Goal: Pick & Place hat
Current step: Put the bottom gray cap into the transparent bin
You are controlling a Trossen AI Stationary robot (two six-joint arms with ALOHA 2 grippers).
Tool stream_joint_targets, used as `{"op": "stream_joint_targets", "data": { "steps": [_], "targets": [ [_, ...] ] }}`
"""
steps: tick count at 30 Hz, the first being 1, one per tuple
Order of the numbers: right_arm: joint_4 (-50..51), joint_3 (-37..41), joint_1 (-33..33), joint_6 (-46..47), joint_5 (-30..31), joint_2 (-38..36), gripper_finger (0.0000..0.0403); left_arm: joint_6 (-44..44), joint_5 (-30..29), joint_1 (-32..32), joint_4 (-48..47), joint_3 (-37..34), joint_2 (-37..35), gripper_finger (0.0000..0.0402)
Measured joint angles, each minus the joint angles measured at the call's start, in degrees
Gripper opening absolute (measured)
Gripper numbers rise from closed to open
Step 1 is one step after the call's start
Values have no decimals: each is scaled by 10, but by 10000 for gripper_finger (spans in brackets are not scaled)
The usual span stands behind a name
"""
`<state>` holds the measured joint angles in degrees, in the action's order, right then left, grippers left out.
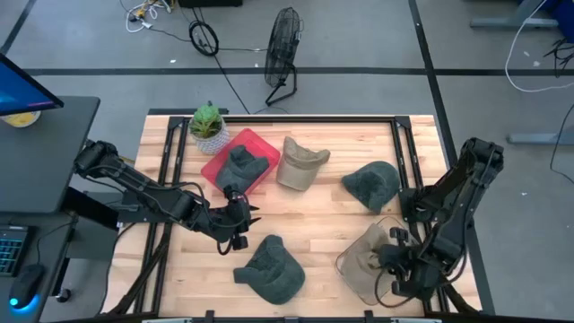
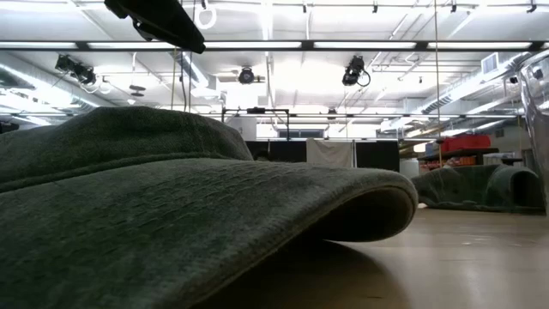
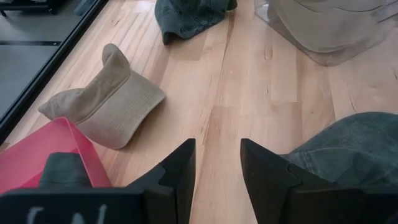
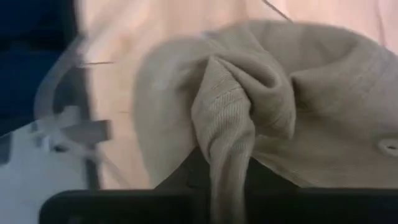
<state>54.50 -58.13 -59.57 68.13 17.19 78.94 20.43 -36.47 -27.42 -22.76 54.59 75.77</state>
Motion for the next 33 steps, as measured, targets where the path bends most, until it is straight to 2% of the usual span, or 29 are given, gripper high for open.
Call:
{"op": "stream_joint_targets", "data": {
  "steps": [5,9,13,17,23,29,33],
  "targets": [
    [-1,33,7,85,-30,0,66,0,0,0,0,0,0,130],
    [-18,33,7,103,-63,0,97,0,0,0,0,0,0,130],
    [-12,16,11,108,-142,0,127,0,0,0,0,0,0,130],
    [40,-4,20,99,-215,0,154,-1,0,0,0,0,0,130],
    [88,-11,40,92,-223,0,192,-1,0,0,0,0,0,130],
    [72,-11,62,93,-283,0,224,-21,0,0,0,0,0,130],
    [46,-11,76,94,-290,0,231,-37,0,0,0,0,0,130]
  ]
}}
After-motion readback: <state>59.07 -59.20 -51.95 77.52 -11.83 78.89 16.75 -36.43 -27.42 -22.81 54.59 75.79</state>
